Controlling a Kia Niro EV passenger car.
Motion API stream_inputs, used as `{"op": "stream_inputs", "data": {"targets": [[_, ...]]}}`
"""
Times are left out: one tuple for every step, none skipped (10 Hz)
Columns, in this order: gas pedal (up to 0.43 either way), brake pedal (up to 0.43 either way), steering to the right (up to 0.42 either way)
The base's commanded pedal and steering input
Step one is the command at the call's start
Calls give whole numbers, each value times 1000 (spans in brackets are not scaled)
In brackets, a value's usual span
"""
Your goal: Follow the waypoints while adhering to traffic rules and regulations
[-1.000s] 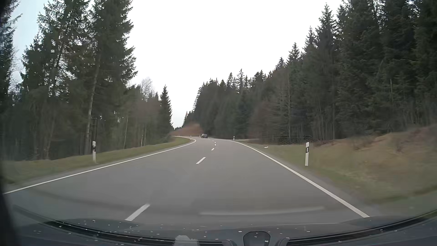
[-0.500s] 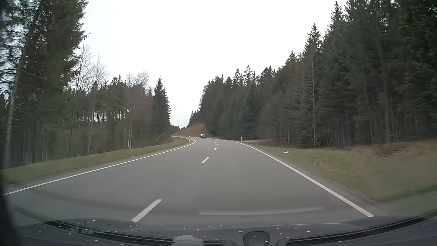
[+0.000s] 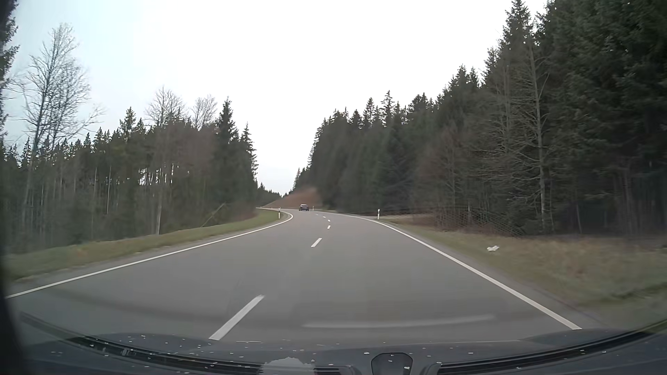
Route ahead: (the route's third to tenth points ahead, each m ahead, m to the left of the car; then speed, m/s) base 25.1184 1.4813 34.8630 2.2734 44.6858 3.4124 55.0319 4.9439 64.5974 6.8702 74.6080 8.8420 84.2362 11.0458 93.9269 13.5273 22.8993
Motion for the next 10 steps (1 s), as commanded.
{"op": "stream_inputs", "data": {"targets": [[280, 0, -10], [280, 0, -11], [280, 0, -12], [287, 0, -13], [287, 0, -14], [287, 0, -14], [287, 0, -14], [299, 0, -15], [299, 0, -15], [299, 0, -15]]}}
